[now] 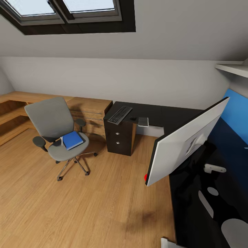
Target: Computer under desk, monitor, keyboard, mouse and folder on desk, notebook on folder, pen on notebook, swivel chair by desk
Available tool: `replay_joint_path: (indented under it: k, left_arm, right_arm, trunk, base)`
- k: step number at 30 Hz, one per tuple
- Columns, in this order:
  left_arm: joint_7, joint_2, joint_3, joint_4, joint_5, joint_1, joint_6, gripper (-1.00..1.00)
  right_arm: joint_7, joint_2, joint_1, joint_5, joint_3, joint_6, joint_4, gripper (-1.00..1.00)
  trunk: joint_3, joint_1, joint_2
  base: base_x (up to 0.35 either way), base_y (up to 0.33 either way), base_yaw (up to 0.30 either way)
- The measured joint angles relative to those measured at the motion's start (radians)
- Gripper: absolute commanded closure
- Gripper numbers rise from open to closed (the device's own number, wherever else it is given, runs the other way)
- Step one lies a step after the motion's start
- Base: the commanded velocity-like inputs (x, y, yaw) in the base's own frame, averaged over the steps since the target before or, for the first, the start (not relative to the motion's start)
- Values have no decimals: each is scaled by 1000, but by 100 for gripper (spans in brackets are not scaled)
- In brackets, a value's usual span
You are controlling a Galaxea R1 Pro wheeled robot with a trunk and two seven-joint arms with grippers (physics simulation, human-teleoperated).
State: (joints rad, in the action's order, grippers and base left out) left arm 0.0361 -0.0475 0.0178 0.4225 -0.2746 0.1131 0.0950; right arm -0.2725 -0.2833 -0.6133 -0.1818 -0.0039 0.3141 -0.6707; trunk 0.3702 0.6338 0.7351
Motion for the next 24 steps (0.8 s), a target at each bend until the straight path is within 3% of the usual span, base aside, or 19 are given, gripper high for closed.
replay_joint_path:
  k: [24]
  left_arm:
    - [0,0,0,-28,1,0,26,-100]
  right_arm:
    - [1,-2,0,1,0,2,0,-100]
  trunk:
    - [0,0,0]
  base:
    - [0,0,0]
